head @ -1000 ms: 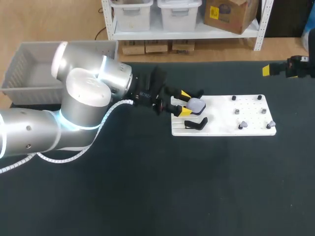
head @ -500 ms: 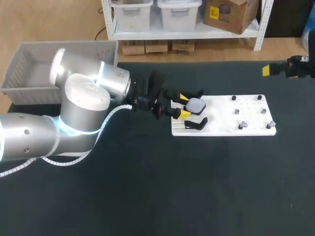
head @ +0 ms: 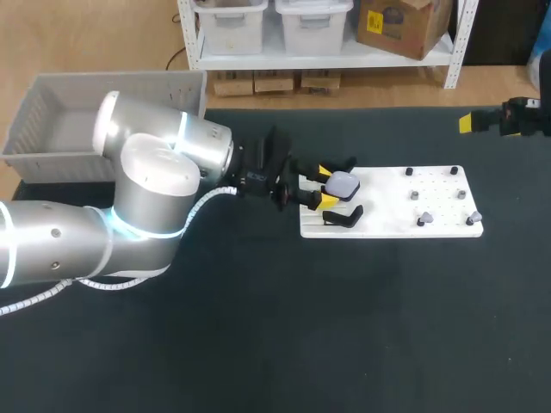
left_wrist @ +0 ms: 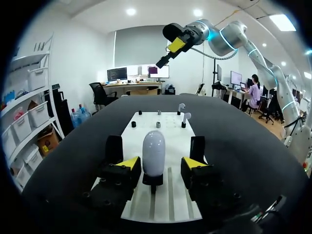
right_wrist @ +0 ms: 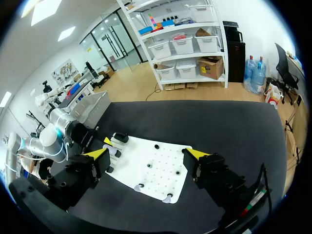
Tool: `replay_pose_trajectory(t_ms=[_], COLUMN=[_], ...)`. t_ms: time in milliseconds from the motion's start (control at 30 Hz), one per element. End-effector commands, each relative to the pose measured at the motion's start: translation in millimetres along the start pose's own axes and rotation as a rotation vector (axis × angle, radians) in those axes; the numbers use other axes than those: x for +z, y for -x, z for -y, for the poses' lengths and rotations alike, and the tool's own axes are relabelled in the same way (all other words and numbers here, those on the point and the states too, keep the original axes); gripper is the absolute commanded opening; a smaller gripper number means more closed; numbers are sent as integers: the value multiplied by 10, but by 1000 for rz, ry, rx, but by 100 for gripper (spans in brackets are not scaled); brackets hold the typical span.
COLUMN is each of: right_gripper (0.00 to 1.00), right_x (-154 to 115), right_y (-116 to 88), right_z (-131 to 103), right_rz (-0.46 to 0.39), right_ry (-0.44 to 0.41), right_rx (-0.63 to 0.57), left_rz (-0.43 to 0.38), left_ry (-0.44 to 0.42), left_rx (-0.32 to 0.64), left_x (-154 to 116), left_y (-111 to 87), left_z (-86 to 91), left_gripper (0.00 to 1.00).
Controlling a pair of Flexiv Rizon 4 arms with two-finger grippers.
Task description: Pick up each earbud case from the left stands, insert the matching earbuds, close the lid, and place the case in the box.
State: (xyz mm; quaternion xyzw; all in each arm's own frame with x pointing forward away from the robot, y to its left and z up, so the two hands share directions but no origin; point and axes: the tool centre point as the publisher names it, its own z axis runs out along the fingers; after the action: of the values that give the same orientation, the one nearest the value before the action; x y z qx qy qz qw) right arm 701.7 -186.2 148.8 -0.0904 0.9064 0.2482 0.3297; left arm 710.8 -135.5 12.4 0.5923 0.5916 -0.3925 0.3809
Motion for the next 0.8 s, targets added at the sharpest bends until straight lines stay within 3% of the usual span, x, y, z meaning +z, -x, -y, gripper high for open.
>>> replay_pose_trajectory(t_ms=[33,700,767,800], right_gripper=[100,100,100,100], right_x=[-6,-6,-6,-6], right_y=[-1,-1,-1,-1], right_z=[-6,-6,-6,-6], right_rz=[0,0,0,0], right_ry=[-3,-3,-3,-3], right_rx=[0,0,0,0], left_rz=[6,10,11,12], left_ry=[2,-7,-7,-7], left_rx=[4,7,7,7], left_x=[36,113,125,129], left_y=[-13,3,8,12], left_z=[-18,-56,-59,-61], left_gripper=[49,44,37,20])
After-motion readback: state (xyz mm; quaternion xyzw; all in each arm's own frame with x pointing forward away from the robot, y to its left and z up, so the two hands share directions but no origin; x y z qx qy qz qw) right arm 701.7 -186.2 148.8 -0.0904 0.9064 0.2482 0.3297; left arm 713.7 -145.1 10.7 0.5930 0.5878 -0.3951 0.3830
